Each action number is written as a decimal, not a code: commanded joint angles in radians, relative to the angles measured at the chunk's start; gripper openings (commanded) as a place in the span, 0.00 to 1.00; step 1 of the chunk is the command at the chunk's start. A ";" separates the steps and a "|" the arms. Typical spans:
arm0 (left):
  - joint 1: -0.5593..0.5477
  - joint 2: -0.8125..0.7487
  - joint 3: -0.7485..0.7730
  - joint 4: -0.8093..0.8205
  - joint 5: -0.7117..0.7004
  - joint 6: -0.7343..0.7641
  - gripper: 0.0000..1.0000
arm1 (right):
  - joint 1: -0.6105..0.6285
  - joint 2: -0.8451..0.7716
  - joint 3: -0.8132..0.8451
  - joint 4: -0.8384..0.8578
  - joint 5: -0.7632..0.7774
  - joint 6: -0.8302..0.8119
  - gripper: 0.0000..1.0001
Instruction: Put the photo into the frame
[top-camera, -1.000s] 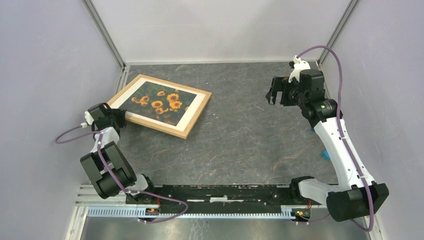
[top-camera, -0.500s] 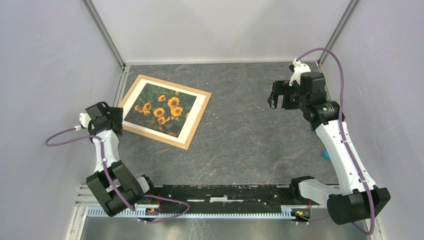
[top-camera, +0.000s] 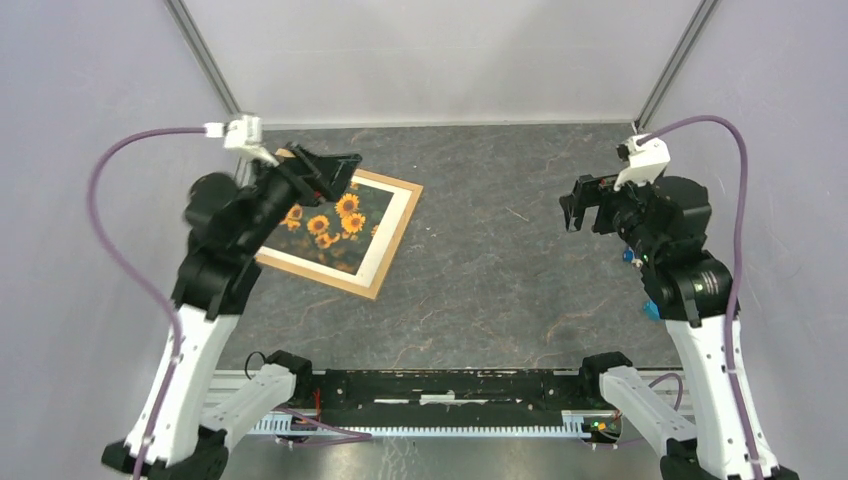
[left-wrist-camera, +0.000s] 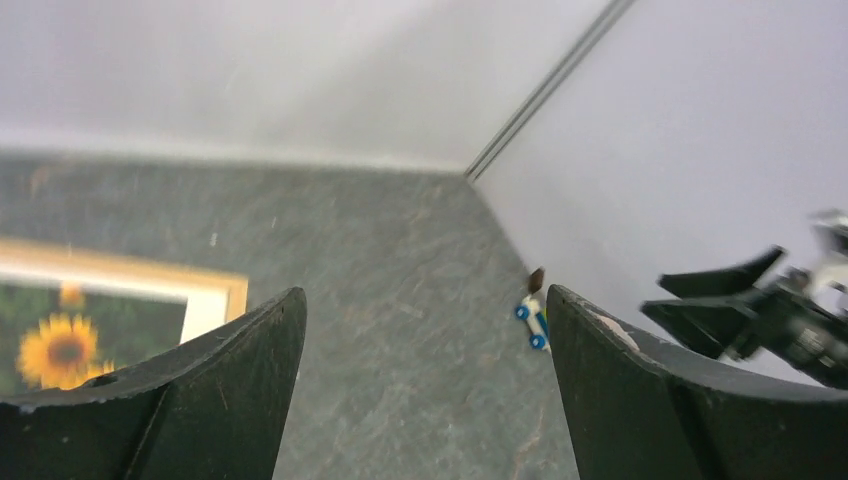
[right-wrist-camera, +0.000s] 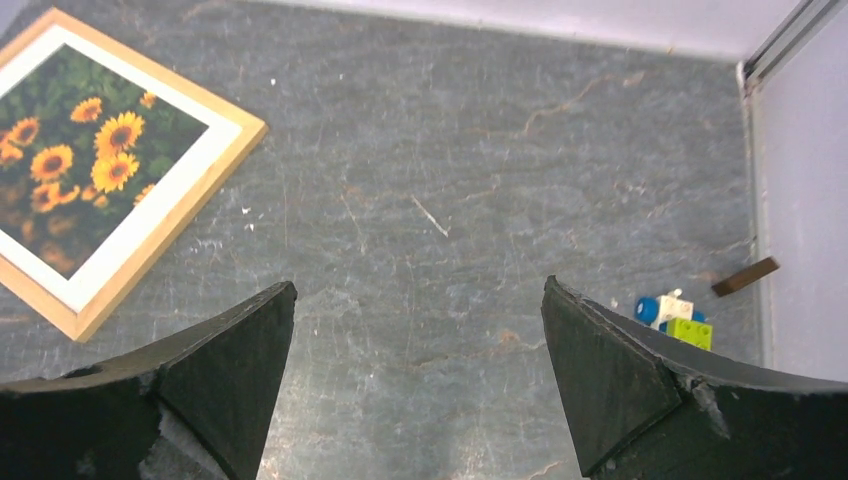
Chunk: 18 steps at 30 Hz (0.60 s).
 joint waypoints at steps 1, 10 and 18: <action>-0.034 -0.133 0.086 0.016 0.075 0.192 0.94 | 0.002 -0.058 0.019 0.089 0.039 -0.026 0.98; -0.035 -0.229 0.124 0.041 0.164 0.167 0.95 | 0.003 -0.162 0.039 0.156 0.075 0.000 0.98; -0.035 -0.223 0.164 0.023 0.169 0.172 0.96 | 0.001 -0.168 0.039 0.175 0.128 0.006 0.98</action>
